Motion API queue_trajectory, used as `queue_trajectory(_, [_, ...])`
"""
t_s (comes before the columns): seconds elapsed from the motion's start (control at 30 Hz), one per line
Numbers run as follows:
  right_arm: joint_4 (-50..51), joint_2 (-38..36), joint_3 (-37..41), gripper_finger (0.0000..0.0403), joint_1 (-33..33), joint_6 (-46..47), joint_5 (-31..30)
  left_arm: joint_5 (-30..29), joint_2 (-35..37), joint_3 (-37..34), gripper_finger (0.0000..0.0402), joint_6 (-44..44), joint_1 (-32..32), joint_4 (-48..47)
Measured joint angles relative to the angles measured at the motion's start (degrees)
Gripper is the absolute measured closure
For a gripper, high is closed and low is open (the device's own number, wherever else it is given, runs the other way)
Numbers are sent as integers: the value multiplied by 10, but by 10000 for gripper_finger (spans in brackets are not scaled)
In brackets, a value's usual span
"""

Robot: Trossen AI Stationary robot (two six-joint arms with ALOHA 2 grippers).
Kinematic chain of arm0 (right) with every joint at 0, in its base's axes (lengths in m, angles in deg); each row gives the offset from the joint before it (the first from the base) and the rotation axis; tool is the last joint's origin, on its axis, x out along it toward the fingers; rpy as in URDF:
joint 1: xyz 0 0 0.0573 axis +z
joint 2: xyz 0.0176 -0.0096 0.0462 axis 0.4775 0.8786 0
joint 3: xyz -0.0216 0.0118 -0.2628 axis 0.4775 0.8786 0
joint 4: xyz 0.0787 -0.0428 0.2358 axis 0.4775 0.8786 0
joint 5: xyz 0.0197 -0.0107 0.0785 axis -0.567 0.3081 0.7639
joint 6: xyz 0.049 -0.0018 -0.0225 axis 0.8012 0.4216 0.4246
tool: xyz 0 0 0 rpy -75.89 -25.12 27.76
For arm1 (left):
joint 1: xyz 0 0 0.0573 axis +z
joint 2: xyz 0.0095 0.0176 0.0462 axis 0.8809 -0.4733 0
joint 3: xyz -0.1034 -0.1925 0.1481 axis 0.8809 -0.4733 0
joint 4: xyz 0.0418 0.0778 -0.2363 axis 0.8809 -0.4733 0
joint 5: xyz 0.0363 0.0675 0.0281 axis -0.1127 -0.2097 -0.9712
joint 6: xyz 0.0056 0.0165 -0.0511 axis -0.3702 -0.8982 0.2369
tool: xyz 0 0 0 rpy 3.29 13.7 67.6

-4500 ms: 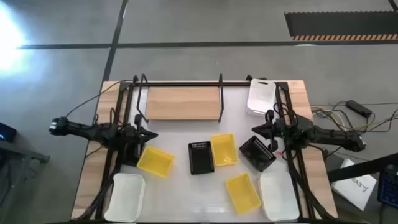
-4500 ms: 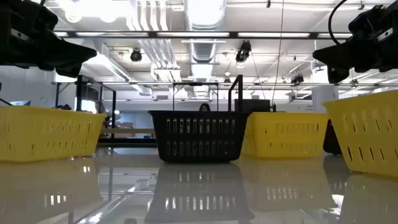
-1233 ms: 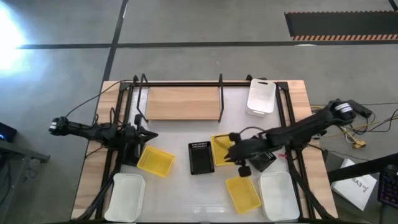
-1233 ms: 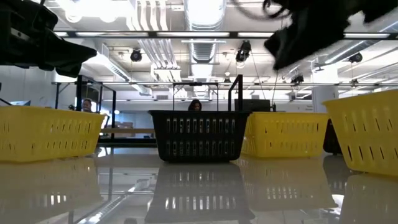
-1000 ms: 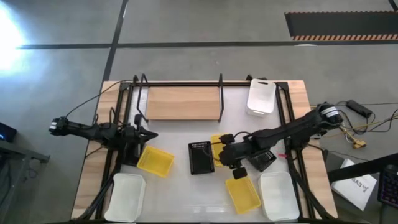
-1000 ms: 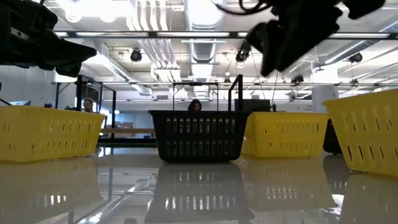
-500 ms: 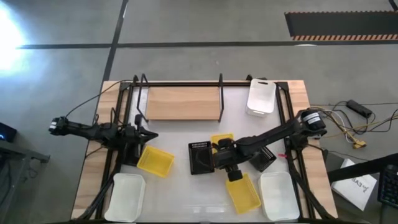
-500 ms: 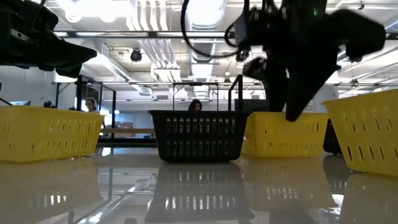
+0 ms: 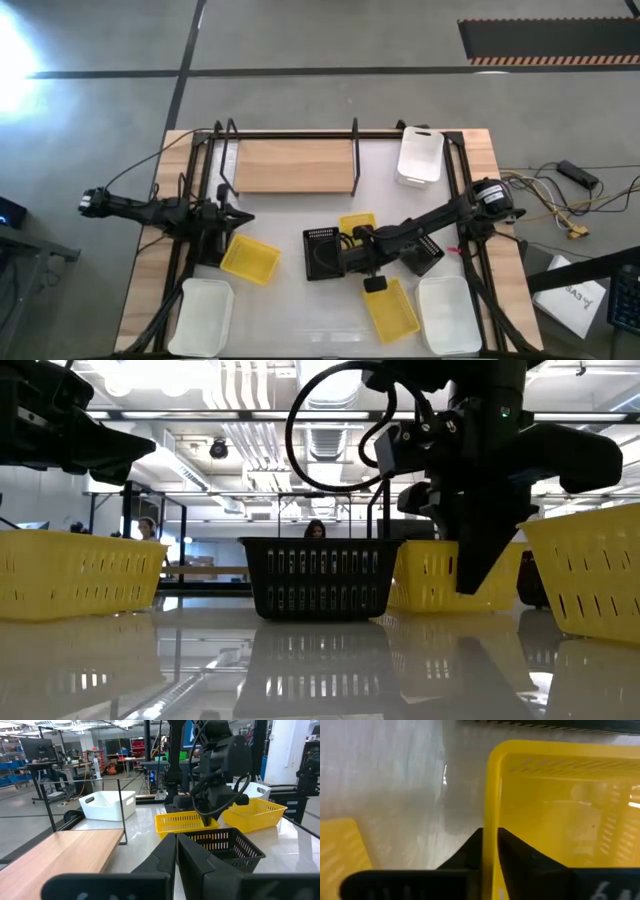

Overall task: Stack baskets on shelf by color
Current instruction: Put the top right yellow bin on the shelf

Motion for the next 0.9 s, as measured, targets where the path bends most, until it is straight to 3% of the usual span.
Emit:
queue_trajectory(0.43, [80,-78,-58,394,0,6,1,0,-1,0,401,0,0,0])
queue_trajectory(0.7, [53,-116,-138,394,-19,-41,-8,0,-1,0,401,0,0,0])
queue_trajectory(0.9, [-7,-105,-151,394,-86,-126,-12,0,-5,0,401,0,0,0])
